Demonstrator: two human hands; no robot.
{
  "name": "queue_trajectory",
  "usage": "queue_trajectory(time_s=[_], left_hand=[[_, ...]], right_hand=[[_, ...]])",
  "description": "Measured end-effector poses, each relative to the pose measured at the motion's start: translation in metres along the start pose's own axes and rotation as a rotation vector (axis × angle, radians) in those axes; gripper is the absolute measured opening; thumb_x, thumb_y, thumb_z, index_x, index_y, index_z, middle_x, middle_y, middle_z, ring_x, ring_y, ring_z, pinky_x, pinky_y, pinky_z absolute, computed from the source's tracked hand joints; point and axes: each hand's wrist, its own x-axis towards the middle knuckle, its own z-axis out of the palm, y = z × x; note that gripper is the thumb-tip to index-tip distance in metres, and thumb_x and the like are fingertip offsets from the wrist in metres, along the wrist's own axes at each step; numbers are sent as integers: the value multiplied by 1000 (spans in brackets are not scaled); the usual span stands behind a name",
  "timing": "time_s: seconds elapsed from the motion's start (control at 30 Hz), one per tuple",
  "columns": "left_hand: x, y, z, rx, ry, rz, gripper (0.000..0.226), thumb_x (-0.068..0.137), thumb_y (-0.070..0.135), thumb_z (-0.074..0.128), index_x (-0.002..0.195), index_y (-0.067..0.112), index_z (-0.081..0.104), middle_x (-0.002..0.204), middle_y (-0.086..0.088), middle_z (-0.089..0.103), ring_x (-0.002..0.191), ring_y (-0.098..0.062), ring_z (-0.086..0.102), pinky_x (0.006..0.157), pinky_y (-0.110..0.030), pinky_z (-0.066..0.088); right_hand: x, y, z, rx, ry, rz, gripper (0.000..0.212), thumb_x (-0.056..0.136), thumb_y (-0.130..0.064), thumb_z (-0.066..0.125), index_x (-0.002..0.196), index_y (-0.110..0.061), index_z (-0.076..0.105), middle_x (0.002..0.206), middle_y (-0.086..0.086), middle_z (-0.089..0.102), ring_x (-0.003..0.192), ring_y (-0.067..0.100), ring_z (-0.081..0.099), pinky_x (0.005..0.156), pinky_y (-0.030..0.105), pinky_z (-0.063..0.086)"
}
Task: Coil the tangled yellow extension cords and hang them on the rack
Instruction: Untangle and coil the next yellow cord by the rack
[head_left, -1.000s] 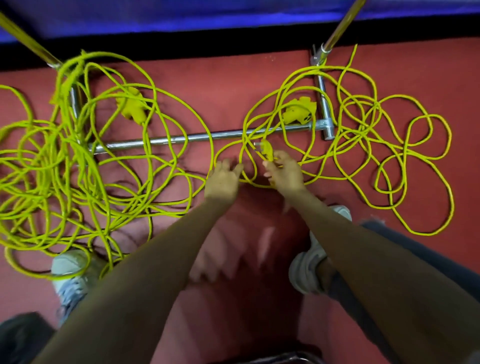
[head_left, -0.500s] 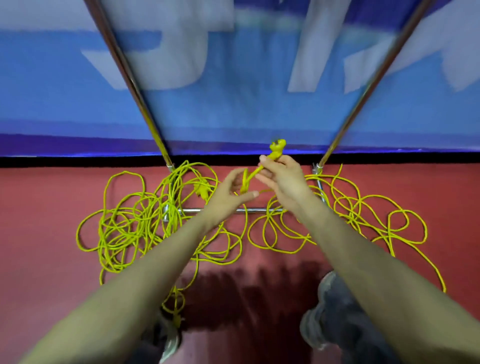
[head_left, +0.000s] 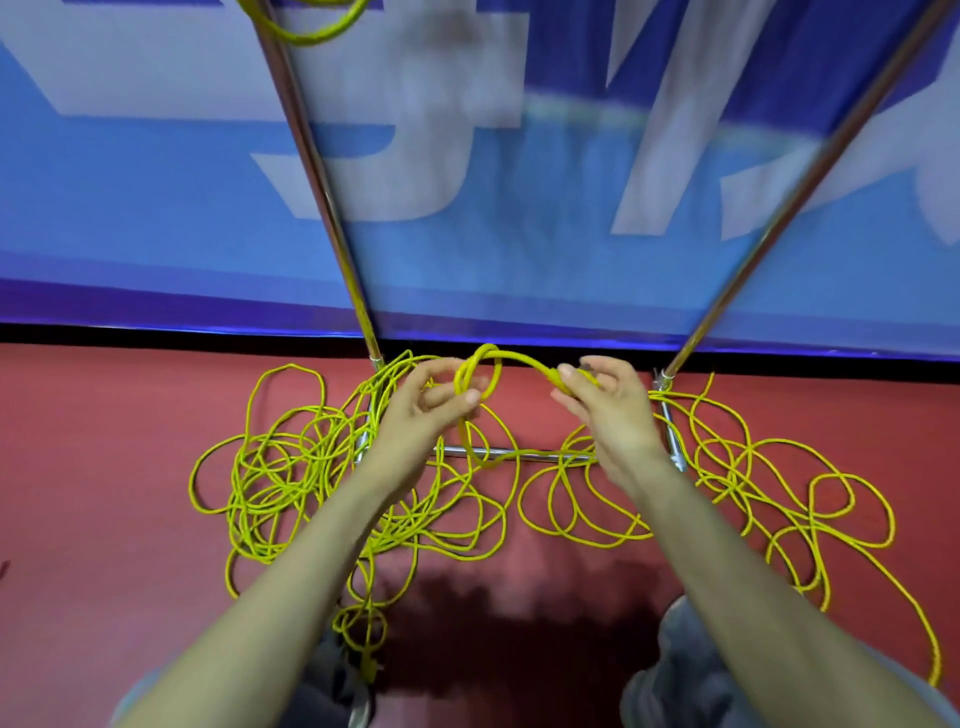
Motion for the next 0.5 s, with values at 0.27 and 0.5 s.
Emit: queue_trajectory(time_s=[0.27,0.5], left_hand=[[27,-19,1,-39,118,-212,14,95,7,55,102,18,60,84,-1,64,62,-10,64,59,-25,52],[34,-18,2,72,108,-263,18,94,0,49,94,17,55,79,5,65,71,-12,60,57,-30,51]], right_hand=[[16,12,-8,-390,-25,-149,34,72,-11,80,82,-25,51,86,4,61,74,15,61,72,34,51],[4,20,-2,-545,-117,-95,35,70,-18,82,80,-28,50,87,4,61,73,28,67,67,36,51]])
